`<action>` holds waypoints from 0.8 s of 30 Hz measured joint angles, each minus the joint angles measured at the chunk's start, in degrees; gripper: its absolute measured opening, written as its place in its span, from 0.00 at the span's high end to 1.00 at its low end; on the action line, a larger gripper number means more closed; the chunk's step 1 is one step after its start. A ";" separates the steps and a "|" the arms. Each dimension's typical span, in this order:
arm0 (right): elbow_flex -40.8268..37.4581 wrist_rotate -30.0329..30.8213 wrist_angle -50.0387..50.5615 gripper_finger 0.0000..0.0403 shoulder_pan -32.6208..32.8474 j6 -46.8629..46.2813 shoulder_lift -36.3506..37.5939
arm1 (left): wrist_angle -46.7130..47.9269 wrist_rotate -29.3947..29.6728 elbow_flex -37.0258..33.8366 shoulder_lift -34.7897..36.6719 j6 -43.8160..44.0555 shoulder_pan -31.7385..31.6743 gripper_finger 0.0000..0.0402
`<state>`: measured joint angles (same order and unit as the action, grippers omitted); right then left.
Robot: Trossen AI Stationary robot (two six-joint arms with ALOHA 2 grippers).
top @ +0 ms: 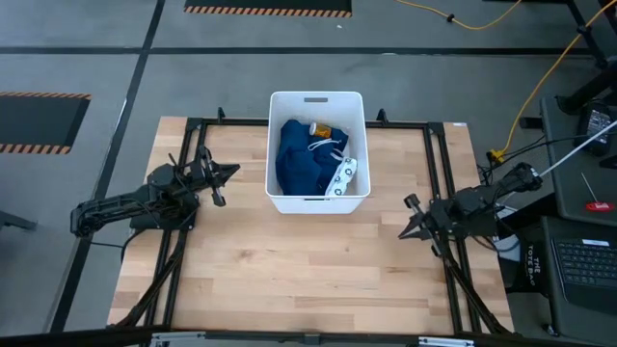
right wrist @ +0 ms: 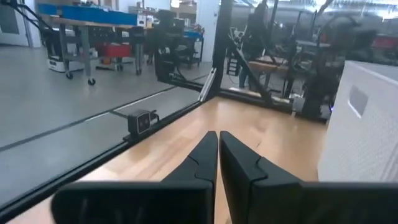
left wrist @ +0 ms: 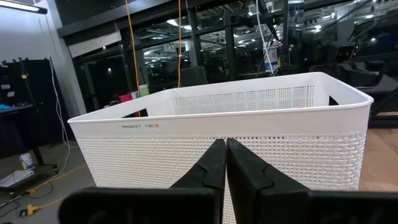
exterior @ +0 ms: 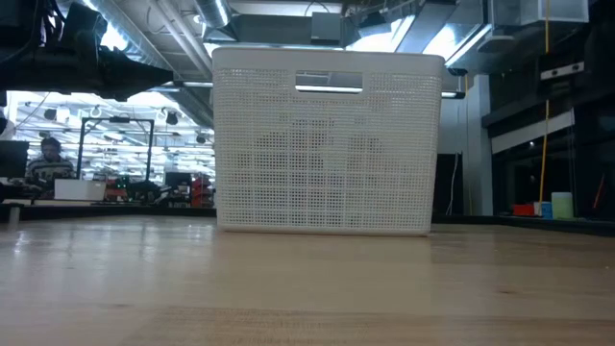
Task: Pick & place medical supplies in basket/bin
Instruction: Return to Home Position
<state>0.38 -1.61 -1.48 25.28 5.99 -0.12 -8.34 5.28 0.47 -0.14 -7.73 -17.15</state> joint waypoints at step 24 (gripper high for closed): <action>0.00 0.00 0.15 0.95 0.00 -5.78 -0.74 | 0.00 0.00 0.00 0.00 0.00 0.00 0.97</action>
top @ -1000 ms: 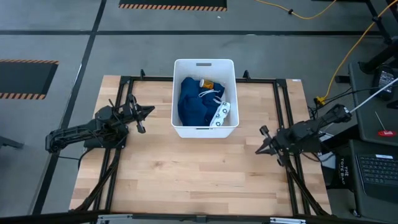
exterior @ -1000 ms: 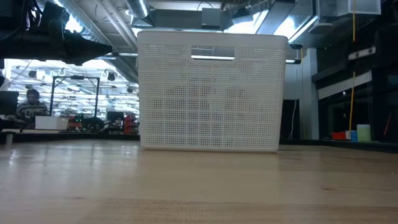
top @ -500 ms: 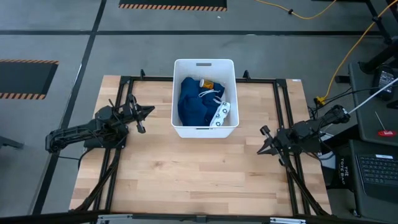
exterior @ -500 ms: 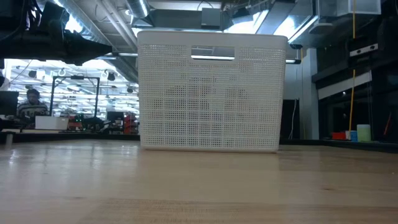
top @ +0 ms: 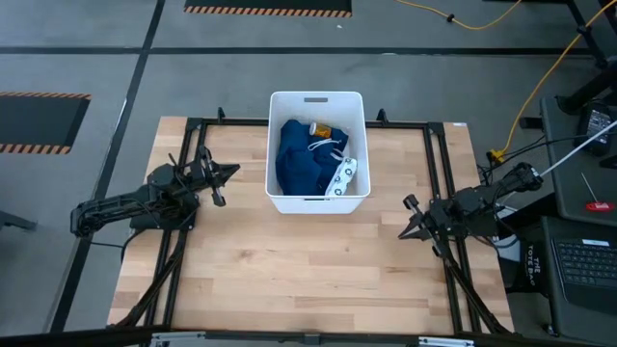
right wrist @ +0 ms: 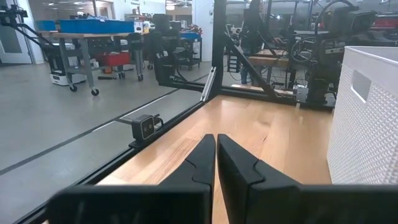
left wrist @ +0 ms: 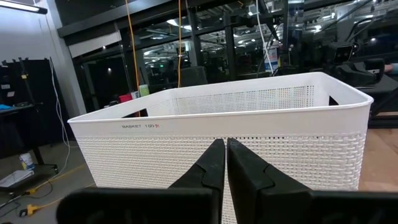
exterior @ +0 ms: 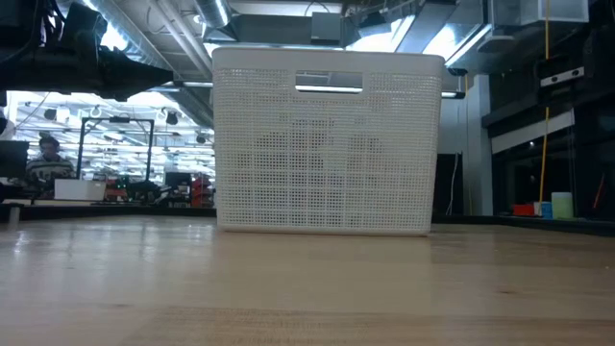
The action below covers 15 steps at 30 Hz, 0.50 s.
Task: Pick & place medical supplies in basket/bin
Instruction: Return to Home Position
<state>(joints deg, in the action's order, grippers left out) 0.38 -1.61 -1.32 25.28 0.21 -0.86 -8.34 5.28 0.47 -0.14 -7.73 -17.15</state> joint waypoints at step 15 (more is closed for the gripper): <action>0.00 0.00 -0.02 0.95 0.00 0.00 0.00 | -0.01 0.00 0.00 0.00 -0.04 0.01 0.97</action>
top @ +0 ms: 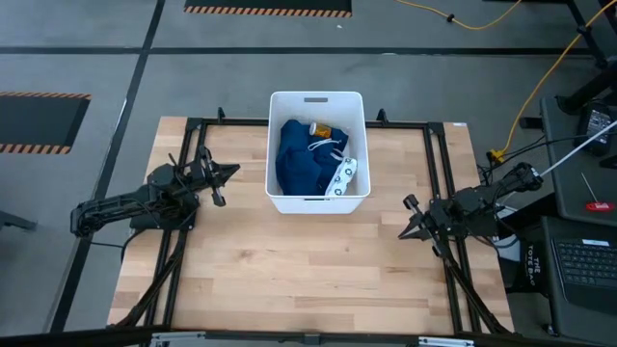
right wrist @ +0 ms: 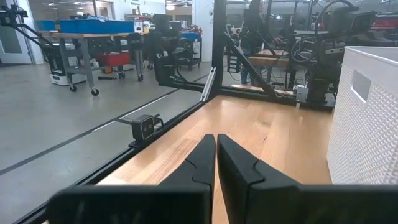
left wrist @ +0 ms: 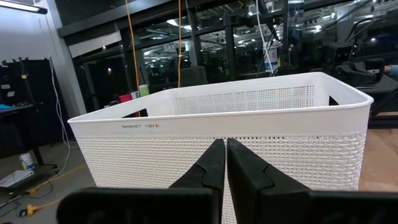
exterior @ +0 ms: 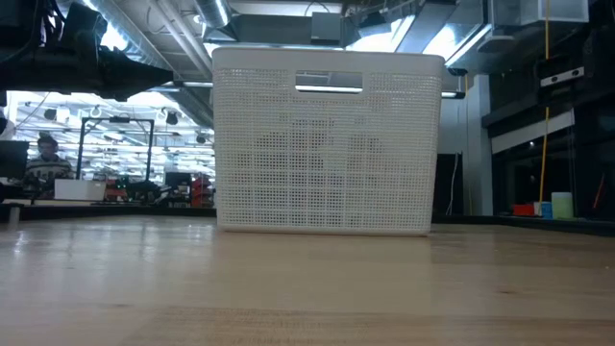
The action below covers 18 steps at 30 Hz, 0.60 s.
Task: Pick & place medical supplies in basket/bin
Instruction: Return to Home Position
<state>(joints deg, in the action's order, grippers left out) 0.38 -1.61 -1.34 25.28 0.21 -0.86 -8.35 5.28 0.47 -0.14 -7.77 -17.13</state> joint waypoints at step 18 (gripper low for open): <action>0.00 0.00 -0.02 0.95 0.00 0.06 0.00 | 0.01 0.00 0.00 0.00 0.04 -0.01 0.97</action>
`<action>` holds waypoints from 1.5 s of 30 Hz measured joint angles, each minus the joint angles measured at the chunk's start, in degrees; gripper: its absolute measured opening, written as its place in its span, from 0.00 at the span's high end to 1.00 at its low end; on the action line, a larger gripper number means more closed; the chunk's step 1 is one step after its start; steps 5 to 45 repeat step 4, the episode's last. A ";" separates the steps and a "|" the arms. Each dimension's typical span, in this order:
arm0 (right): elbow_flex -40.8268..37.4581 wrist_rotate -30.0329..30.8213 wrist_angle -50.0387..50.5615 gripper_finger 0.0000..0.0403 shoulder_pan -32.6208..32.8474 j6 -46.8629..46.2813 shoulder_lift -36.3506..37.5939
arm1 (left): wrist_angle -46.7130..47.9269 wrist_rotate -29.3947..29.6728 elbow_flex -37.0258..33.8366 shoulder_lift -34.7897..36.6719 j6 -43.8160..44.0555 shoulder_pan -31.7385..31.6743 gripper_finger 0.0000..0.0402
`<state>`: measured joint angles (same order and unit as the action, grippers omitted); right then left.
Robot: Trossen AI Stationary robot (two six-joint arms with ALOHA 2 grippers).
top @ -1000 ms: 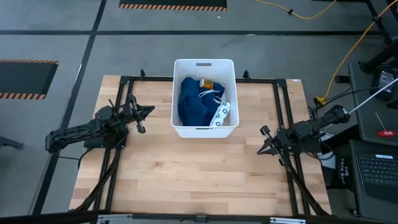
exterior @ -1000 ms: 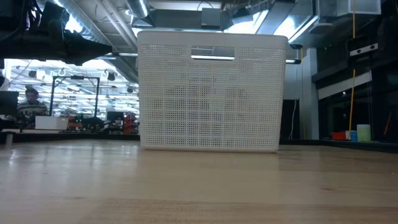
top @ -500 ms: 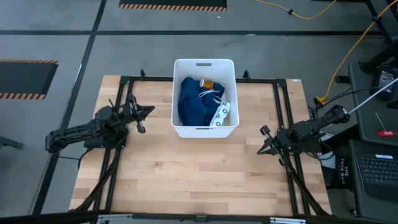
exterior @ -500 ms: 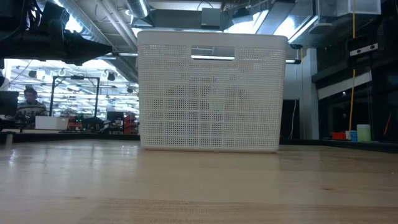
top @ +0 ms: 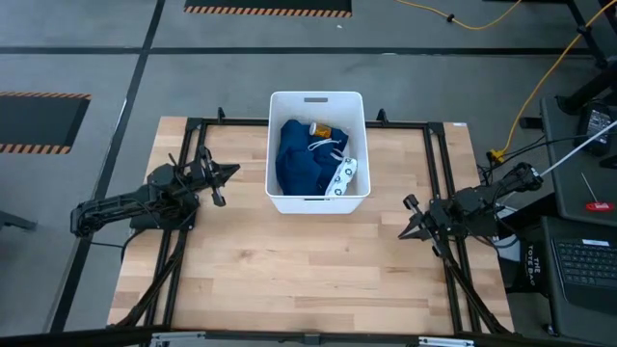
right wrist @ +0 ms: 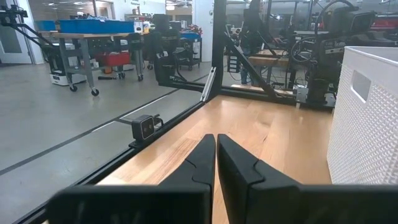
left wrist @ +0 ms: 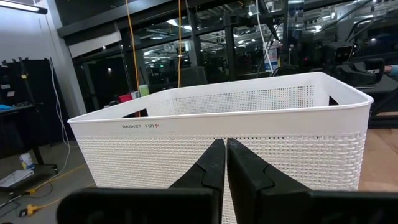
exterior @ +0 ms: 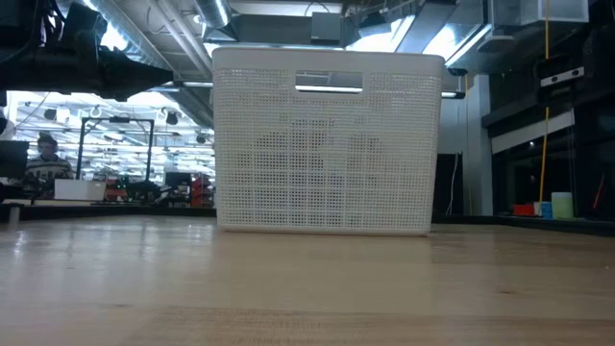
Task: Pick & place medical supplies in basket/bin
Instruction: Return to Home Position
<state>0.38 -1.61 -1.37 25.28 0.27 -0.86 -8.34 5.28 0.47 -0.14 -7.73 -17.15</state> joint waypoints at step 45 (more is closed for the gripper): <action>0.00 0.00 0.00 0.95 0.00 0.04 0.00 | -0.02 0.00 0.00 -0.02 -0.02 0.00 0.97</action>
